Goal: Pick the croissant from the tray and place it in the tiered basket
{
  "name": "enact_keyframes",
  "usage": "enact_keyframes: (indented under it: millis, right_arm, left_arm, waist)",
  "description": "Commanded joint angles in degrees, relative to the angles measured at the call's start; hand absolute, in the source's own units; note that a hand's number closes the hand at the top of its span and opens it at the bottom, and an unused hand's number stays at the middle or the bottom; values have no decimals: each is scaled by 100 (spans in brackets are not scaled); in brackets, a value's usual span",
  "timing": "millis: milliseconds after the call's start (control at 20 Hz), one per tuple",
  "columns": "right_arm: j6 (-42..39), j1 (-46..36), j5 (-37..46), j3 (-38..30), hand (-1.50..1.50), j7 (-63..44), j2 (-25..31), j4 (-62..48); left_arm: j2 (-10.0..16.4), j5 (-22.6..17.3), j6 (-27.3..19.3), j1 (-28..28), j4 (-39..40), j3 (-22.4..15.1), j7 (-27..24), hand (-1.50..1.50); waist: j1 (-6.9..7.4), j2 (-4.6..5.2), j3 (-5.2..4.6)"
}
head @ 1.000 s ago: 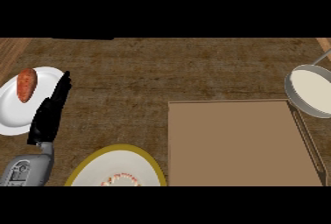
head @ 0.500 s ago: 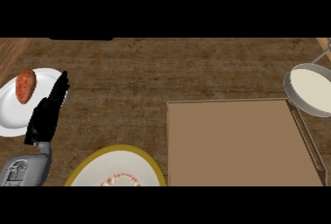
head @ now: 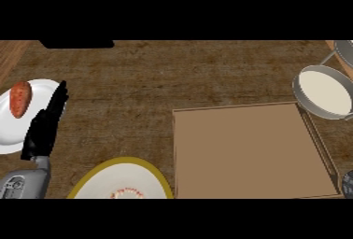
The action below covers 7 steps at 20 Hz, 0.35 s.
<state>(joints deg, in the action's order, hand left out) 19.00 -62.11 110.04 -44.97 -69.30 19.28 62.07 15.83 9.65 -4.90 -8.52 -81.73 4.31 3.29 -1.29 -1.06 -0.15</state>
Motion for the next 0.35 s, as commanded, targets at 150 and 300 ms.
enact_keyframes:
  millis: [150, 300]
  right_arm:
    - [-467, 564, 449, 147, -150, -900, -1613, 2386]
    - [-694, 1021, 333, 408, -150, -509, -1893, 3481]
  left_arm:
    - [11, -36, -60, 101, -33, 122, 38, 0]
    - [-56, -53, -15, 265, -29, 59, -104, 0]
  waist:
    - [-133, -55, 0]
    - [-141, -85, 1]
